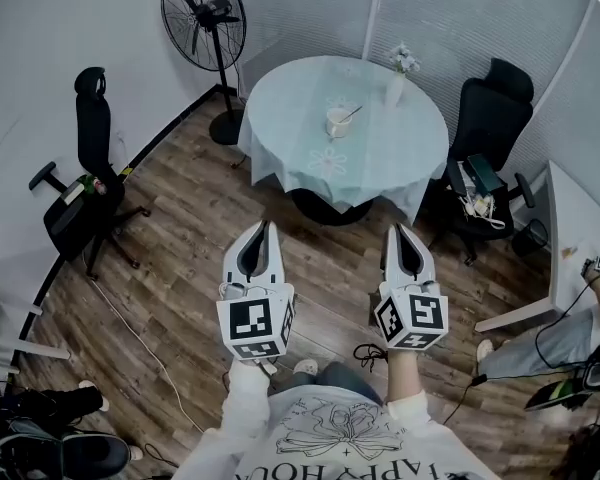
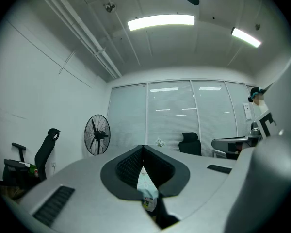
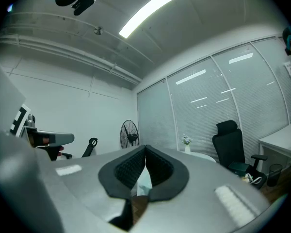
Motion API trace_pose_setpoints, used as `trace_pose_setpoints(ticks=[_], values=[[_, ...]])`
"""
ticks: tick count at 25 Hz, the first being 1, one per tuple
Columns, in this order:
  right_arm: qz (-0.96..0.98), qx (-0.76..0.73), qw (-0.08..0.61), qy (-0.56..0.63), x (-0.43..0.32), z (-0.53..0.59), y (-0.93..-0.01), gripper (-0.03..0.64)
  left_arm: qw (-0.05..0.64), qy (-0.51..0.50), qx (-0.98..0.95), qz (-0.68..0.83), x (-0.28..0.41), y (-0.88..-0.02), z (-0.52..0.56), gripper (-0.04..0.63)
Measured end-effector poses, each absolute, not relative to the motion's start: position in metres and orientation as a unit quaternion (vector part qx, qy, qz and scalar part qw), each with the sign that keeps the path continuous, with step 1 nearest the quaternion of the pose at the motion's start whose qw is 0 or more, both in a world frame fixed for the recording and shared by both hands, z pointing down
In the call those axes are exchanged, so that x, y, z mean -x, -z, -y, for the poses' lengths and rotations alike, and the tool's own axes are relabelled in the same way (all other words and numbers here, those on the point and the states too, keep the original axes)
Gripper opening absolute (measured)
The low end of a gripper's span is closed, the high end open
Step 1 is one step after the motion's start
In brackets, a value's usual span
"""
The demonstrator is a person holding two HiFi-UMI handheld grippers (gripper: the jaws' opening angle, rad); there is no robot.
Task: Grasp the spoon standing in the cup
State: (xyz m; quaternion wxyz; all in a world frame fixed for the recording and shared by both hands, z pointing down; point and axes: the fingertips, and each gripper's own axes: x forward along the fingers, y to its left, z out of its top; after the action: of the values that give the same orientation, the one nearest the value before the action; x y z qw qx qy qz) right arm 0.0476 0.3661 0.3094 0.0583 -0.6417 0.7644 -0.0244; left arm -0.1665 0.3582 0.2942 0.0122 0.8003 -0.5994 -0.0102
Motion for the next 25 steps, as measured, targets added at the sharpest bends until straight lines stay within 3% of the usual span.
trace_pose_setpoints(ticks=[4, 25], values=[[-0.766, 0.639, 0.056, 0.032, -0.042, -0.356, -0.315, 0.047, 0.018, 0.004, -0.802, 0.597, 0.171, -0.301, -0.346, 0.006], [-0.78, 0.622, 0.057, 0.039, -0.07, -0.206, -0.329, 0.052, 0.025, -0.001, -0.786, 0.617, 0.144, -0.319, -0.205, 0.006]])
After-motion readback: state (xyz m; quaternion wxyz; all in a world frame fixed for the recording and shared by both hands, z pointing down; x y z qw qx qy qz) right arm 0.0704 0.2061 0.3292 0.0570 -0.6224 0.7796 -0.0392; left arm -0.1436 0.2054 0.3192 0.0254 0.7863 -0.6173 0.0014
